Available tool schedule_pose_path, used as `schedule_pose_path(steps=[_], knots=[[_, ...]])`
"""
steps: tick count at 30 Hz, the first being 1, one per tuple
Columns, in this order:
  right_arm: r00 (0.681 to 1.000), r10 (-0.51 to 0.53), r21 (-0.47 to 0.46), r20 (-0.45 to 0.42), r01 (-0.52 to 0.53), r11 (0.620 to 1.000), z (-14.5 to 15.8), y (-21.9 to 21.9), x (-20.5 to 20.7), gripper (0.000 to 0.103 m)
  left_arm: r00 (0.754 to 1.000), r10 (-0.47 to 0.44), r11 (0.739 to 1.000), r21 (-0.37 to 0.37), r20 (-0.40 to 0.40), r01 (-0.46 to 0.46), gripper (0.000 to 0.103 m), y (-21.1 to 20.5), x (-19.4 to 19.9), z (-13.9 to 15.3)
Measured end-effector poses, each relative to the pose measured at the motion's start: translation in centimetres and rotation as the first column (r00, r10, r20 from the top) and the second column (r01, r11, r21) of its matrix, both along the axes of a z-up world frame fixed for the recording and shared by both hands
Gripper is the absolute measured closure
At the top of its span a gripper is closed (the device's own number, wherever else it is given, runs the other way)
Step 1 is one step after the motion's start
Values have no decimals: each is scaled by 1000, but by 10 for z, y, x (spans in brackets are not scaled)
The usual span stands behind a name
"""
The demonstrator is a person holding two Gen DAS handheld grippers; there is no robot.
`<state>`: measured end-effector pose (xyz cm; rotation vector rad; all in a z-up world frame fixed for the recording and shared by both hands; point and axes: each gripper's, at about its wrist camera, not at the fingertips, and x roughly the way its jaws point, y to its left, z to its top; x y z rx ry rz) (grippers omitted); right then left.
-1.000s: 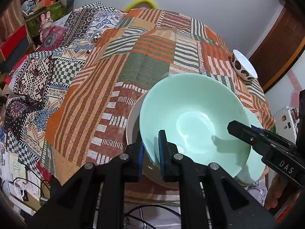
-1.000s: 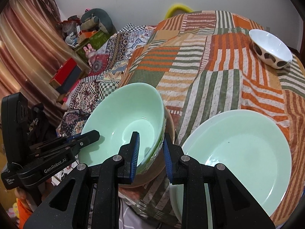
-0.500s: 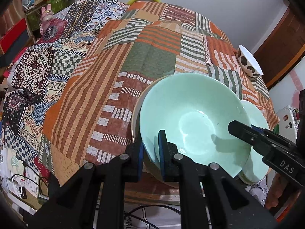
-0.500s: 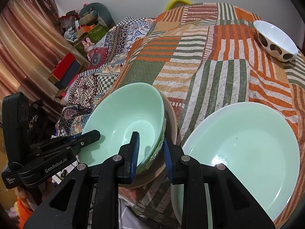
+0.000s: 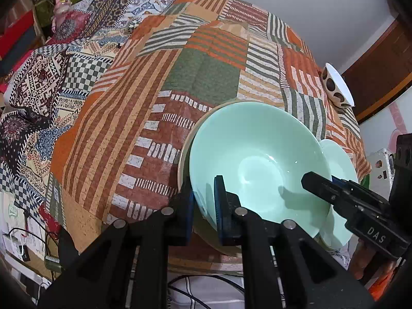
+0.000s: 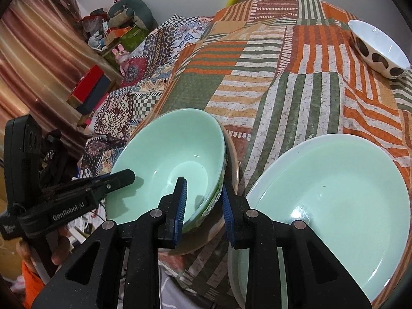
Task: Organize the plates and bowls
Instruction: 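Lower the mint green bowl into the pink bowl and open both grippers, then move both grippers to the spotted white bowl rim and close them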
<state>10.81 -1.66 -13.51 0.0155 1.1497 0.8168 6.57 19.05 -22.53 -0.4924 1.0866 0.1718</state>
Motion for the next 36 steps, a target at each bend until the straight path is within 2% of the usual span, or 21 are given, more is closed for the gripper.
schedule_pose_path(steps=[5, 9, 10, 12, 14, 17, 19, 22, 26, 29, 31, 36], knots=[[1000, 19, -2, -9, -19, 1000, 3, -1, 3, 78, 999, -25, 999, 31, -20, 26, 91, -4, 4, -2], [1000, 15, -4, 15, -15, 1000, 9, -4, 3, 77, 999, -29, 998, 47, -18, 30, 90, -7, 3, -3], [999, 9, -9, 40, -9, 1000, 12, -5, 2, 75, 1000, -25, 998, 51, -15, 25, 90, -7, 3, -2], [995, 4, -17, 99, -3, 1000, 20, -8, -2, 53, 1000, -15, 998, 65, -9, 15, 90, -5, 3, 1], [990, 8, -2, 141, -8, 1000, 28, -11, -5, 47, 1000, -10, 998, 64, -12, 10, 89, -3, 3, 3], [983, 20, -10, 180, -18, 1000, 34, -11, -8, 47, 1000, -21, 998, 63, -17, 22, 82, -5, 5, 3], [983, 20, -8, 184, -19, 1000, 35, -12, -7, 47, 999, -35, 995, 93, -22, 37, 78, -11, 7, 5], [986, 10, 4, 169, -11, 1000, 34, -15, -3, 47, 998, -53, 986, 158, -40, 59, 77, -21, 8, 7], [984, -3, 2, 176, 3, 1000, 35, -24, -1, 47, 997, -51, 978, 198, -53, 60, 77, -24, 7, 15], [983, -24, 7, 185, 23, 1000, 39, -34, 3, 47, 999, -36, 977, 208, -14, 38, 76, -21, 5, 32], [980, -47, 19, 192, 44, 999, 42, -44, 7, 47, 999, -38, 979, 201, 31, 31, 68, -21, 4, 48], [968, -118, 43, 221, 112, 993, 53, -74, 20, 47, 986, -62, 971, 238, 154, 24, 58, -37, 10, 97]])
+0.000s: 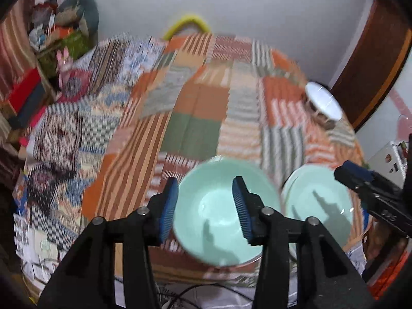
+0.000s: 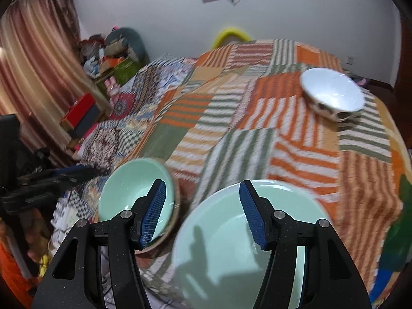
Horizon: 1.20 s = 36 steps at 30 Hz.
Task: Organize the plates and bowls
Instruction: 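Move both grippers to the spotted white bowl rim and close them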
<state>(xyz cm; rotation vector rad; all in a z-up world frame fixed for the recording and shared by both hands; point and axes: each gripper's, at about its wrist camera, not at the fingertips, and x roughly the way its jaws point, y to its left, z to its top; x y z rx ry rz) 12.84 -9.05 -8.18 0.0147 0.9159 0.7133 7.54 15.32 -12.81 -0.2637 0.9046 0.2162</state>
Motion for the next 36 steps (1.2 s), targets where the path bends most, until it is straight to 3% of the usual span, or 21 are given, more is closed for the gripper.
schedule_pose_path(steps=[6, 9, 15, 24, 36], knots=[[993, -111, 41, 44, 109, 993, 20, -47, 21, 47, 992, -56, 998, -12, 117, 58, 52, -34, 21, 42], [983, -168, 59, 72, 164, 985, 33, -73, 30, 47, 981, -102, 995, 18, 164, 100, 50, -59, 40, 59], [957, -260, 77, 128, 252, 965, 55, -115, 49, 47, 961, -187, 982, 29, 202, 185, 49, -101, 81, 74], [927, -330, 87, 179, 320, 944, 67, -144, 75, 47, 947, -255, 966, 6, 198, 259, 49, -141, 149, 73], [923, -367, 87, 117, 358, 930, 42, -148, 127, 47, 949, -277, 959, -24, 151, 283, 49, -158, 227, 42]])
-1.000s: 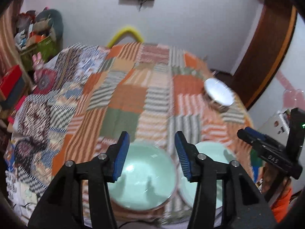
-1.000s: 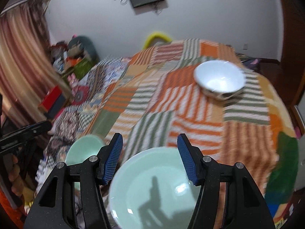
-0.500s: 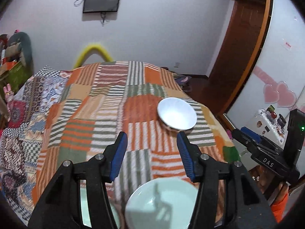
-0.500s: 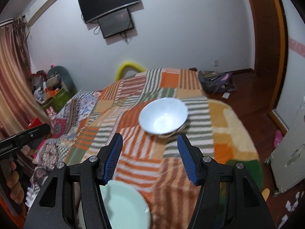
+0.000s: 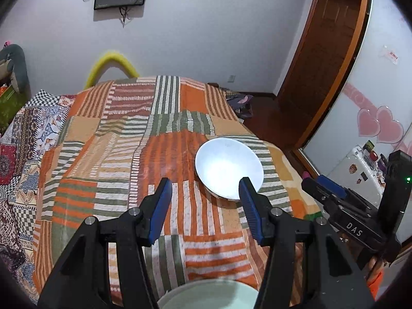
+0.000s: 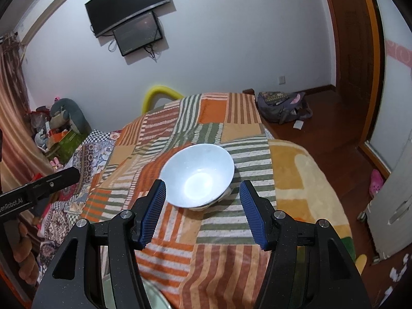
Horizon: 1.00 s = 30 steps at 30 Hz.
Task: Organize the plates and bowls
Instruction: 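Move both grippers to the spotted white bowl rim and close them, then lift the spotted white bowl with both grippers and carry it to the stack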
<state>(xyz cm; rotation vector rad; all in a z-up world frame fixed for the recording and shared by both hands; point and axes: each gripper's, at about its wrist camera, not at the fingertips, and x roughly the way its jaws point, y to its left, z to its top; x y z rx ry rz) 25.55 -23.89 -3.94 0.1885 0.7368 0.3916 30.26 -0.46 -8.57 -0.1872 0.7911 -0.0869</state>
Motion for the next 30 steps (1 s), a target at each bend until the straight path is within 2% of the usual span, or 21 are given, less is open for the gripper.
schedule_pose_path(steps=[8, 17, 22, 24, 29, 30], knots=[[996, -13, -10, -91, 13, 1000, -35, 7, 41, 47, 993, -4, 999, -37, -119, -1, 49, 4, 45, -51], [983, -12, -15, -185, 9, 1000, -66, 11, 75, 48, 979, -12, 999, -46, -204, 3, 49, 10, 70, -95], [975, 1, -6, -224, -3, 1000, -76, 17, 85, 63, 976, -8, 999, -33, -218, 0, 49, 12, 78, -107], [972, 12, -11, -236, -16, 1000, -80, 21, 90, 73, 975, -4, 999, -36, -220, -4, 49, 13, 81, -109], [974, 10, -51, -228, -22, 998, -83, 21, 89, 88, 977, 4, 999, -34, -215, -12, 49, 13, 84, -113], [973, 23, -53, -229, -37, 998, -83, 19, 86, 87, 976, 6, 999, -32, -216, -13, 49, 13, 84, -114]])
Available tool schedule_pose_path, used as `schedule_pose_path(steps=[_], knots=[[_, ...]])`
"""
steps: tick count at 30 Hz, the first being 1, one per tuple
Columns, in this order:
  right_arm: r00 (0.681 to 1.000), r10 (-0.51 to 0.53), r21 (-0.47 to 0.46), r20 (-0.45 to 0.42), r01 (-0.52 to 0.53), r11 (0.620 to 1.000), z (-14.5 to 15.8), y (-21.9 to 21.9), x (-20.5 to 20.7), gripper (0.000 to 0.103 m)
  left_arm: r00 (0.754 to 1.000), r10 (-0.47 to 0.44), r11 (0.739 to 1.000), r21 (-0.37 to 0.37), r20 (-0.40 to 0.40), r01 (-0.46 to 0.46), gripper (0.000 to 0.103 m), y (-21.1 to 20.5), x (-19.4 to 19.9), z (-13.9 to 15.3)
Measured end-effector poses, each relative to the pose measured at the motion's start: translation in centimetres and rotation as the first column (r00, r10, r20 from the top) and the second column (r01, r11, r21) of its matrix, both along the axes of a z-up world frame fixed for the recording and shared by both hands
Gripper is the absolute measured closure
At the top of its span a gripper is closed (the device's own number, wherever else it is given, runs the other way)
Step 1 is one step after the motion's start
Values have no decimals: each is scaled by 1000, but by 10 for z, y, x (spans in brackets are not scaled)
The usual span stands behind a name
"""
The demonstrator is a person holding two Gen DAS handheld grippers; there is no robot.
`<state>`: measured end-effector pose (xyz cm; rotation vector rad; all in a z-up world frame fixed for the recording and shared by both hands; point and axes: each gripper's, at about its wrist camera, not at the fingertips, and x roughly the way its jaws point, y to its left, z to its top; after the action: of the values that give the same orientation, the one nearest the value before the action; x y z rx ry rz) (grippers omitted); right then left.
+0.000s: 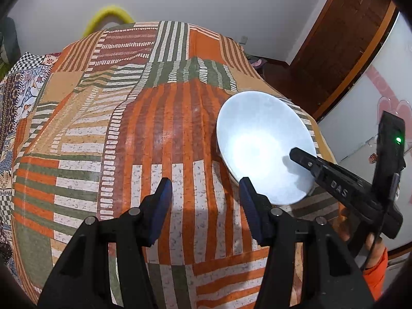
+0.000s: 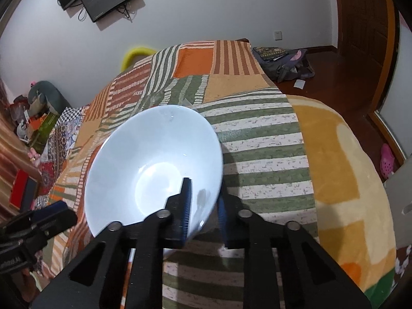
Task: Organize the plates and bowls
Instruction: 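Lift the spotted white bowl with both grippers and carry it to the stack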
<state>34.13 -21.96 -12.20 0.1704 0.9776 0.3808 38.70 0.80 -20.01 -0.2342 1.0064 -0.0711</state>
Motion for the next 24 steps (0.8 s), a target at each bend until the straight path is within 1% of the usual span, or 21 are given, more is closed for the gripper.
schedule_pose_path(steps=[6, 9, 11, 13, 14, 15, 16, 17, 18, 20, 22, 24], knots=[[997, 75, -75, 33, -73, 995, 2, 10, -14, 87, 1000, 4, 1000, 16, -1, -4, 49, -4, 8, -7], [993, 114, -90, 34, -110, 990, 2, 14, -24, 87, 1000, 20, 1000, 14, -9, -20, 50, -3, 13, -12], [991, 129, -93, 30, -126, 988, 1, 15, -28, 87, 1000, 26, 999, 22, -7, -26, 52, -2, 15, -15], [990, 139, -84, 26, -137, 987, 0, 14, -33, 87, 1000, 17, 999, 27, -14, -17, 66, -3, 16, -18], [990, 142, -82, 23, -140, 987, -1, 15, -33, 87, 1000, 6, 1000, 24, -21, -6, 71, -5, 17, -20], [989, 145, -79, 21, -143, 987, -1, 15, -35, 87, 1000, -3, 1000, 21, -25, 4, 82, -6, 17, -21], [989, 145, -75, 19, -144, 987, -1, 16, -36, 87, 999, -16, 1000, 16, -29, 17, 88, -7, 17, -23], [989, 145, -72, 18, -144, 987, -2, 16, -37, 87, 999, -30, 999, 11, -32, 30, 91, -9, 17, -24], [990, 143, -71, 18, -141, 987, -2, 17, -38, 87, 999, -37, 999, 15, -31, 37, 94, -12, 16, -25], [990, 137, -78, 23, -134, 988, -1, 19, -39, 87, 999, -40, 999, 33, -22, 41, 94, -14, 13, -25], [991, 132, -84, 23, -129, 988, -1, 20, -38, 87, 999, -43, 999, 28, -26, 43, 94, -14, 12, -24], [992, 128, -70, 16, -127, 989, 1, 19, -37, 88, 999, -43, 999, 18, -32, 43, 94, -13, 10, -24]])
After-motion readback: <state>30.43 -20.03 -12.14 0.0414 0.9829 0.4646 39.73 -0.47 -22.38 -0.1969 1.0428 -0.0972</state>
